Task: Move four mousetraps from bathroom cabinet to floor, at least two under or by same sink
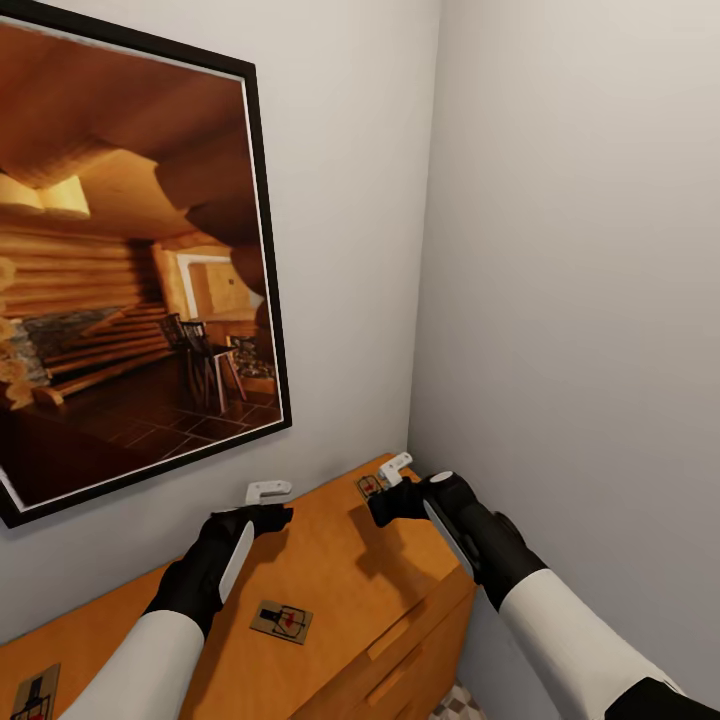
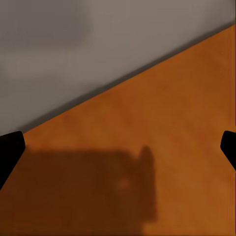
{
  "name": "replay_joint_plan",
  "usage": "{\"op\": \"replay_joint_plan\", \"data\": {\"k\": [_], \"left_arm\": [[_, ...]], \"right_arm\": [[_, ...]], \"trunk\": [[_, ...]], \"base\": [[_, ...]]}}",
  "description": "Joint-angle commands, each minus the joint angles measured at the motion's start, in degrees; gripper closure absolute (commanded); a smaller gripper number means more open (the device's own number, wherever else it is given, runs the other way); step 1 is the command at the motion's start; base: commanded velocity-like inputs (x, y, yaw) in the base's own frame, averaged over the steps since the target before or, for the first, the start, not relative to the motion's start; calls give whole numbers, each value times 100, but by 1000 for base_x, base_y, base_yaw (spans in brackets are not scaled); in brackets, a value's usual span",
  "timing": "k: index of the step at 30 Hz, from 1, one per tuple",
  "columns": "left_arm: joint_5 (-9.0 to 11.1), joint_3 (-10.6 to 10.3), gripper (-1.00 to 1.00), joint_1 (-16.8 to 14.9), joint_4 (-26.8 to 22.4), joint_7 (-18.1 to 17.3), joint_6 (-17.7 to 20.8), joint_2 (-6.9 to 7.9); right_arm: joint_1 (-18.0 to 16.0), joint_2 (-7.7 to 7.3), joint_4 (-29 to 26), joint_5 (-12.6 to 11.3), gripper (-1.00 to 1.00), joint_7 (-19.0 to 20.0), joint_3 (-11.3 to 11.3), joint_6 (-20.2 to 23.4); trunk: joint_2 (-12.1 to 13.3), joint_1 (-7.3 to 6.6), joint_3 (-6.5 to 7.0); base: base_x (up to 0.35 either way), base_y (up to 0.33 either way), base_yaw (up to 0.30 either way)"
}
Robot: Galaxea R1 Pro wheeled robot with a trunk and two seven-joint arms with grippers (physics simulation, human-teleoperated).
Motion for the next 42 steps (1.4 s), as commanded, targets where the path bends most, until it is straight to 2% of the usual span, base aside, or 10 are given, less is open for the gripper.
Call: {"op": "replay_joint_plan", "data": {"k": [1, 27, 31, 33, 35, 37, 42], "left_arm": [[6, 14, -100, -1, -7, 7, 29, -5], [28, 45, -100, -1, -26, -2, 28, 1], [242, 50, -100, -1, -31, -1, 18, -2], [512, 57, -100, -1, -23, -2, 0, 6], [672, 56, -100, -1, -23, 1, -7, 19], [928, 52, -100, -1, -28, 19, -19, 34], [1095, 47, -100, -1, -26, 22, -28, 40]], "right_arm": [[-2, 1, -4, -14, 100, 6, 3, 30], [-2, 11, -3, 16, 100, 72, 44, 17], [-2, 9, 1, 10, 100, 49, 44, 21], [-2, 8, 4, 7, 100, 46, 44, 21], [-2, 8, 4, 7, 100, 48, 44, 21], [-2, 8, 5, 6, 100, 49, 44, 21], [-2, 8, 5, 11, 100, 49, 44, 21]], "trunk": [[-5, 2, -3], [-5, 2, -3], [-5, 2, -3], [-5, 2, -3], [-5, 2, -3], [-5, 2, -3], [-5, 2, -3]], "base": [[0, 0, 0], [0, 0, -3], [0, 0, -16], [0, 0, 2], [0, 0, 59], [0, 0, 181], [0, 0, 258]]}}
